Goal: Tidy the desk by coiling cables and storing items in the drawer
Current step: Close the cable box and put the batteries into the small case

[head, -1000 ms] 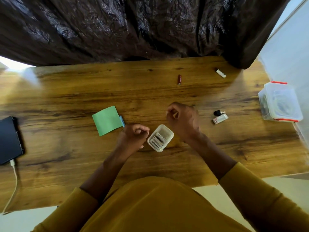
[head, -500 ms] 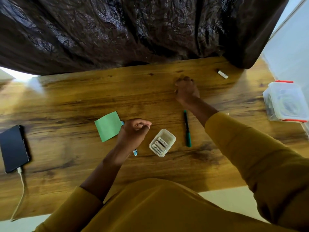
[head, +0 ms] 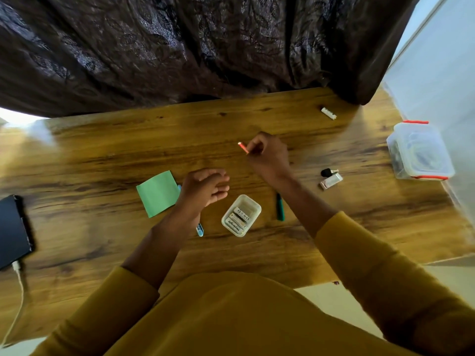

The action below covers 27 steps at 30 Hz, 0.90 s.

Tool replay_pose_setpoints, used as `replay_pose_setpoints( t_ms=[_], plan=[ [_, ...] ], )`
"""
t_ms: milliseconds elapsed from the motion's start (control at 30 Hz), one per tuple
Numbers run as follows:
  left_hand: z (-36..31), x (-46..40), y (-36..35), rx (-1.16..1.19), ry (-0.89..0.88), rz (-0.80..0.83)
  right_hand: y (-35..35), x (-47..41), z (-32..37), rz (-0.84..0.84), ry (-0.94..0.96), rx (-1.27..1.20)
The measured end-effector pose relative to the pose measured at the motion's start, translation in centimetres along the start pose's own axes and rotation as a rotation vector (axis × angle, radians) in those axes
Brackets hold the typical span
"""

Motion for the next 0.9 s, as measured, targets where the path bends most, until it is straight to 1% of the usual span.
replay_pose_setpoints(
  t_ms=[100, 167, 200, 333, 400, 433, 500, 600, 700, 800, 900],
  plan=[
    [-1.2, 0.1, -1.1, 0.222, 0.054, 0.071, -0.3, 2.7, 3.0, 0.055, 0.065, -0.145],
    [-1.6, 0.3, -1.6, 0.413, 0.133, 0.121, -0.9, 4.7, 4.1, 0.123, 0.085, -0.152],
    [-1.7, 0.4, -1.9, 0.47, 0.17, 0.129, -1.3, 5.6, 4.3, 0.136, 0.098, -0.131],
    [-1.0, 0.7, -2.7, 0.509, 0.244, 0.065, -1.6, 7.5, 3.6, 0.092, 0.207, -0.117],
    [-0.7, 0.6, -2.9, 0.533, 0.256, 0.062, -0.5, 7.4, 3.1, 0.074, 0.202, -0.12],
    [-0.7, 0.6, -3.0, 0.555, 0.258, 0.066, 0.5, 7.1, 2.7, 0.065, 0.166, -0.098],
    [-0.9, 0.6, -3.1, 0.619, 0.269, 0.075, 2.8, 5.5, 1.0, 0.044, 0.084, -0.008],
    [-1.3, 0.7, -3.3, 0.655, 0.277, 0.102, 6.2, 1.2, -2.6, -0.017, 0.042, 0.239],
    [-1.2, 0.9, -3.2, 0.671, 0.285, 0.125, 9.3, -3.3, -6.2, 0.027, -0.002, 0.473],
    [-1.1, 1.1, -2.8, 0.681, 0.283, 0.111, 11.4, -7.2, -9.1, 0.022, -0.149, 0.582],
    [-0.9, 1.1, -2.5, 0.685, 0.283, 0.083, 11.6, -9.8, -11.5, 0.046, -0.179, 0.648]
  ],
)
Point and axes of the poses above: each hand's wrist, its own x-axis away from the middle knuckle, its own y-axis out of the back of the hand, z = x × y, the point moved 1 cm from there along -x, towards the middle knuckle, and after that the axes turned 6 degrees about y, right-handed, at the moved point
